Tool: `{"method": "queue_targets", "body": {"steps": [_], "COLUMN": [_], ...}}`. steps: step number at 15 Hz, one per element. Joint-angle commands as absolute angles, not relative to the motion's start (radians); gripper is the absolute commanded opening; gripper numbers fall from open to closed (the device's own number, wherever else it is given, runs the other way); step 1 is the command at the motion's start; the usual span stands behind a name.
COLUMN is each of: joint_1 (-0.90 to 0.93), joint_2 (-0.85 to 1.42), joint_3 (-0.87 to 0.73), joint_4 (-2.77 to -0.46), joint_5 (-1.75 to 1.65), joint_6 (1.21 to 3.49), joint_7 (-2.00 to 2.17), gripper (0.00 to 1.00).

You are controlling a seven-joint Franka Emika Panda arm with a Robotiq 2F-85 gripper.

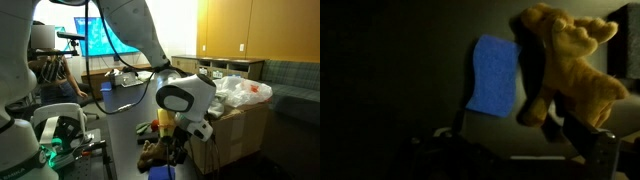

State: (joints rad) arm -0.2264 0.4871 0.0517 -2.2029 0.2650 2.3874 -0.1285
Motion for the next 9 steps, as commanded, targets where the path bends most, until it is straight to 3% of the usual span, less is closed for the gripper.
{"method": "queue_targets", "body": {"steps": [1, 9], "joint_1": [-0.181, -0.107], "joint_2": [0.414, 0.368], "joint_3": [0.101, 0.186], "joint_4": [-2.263, -2.338], "joint_5": [0.319, 0.568], "joint_6": [2.341, 2.406], "joint_7": [-0.156, -0.135], "gripper": [1.0, 1.0]}}
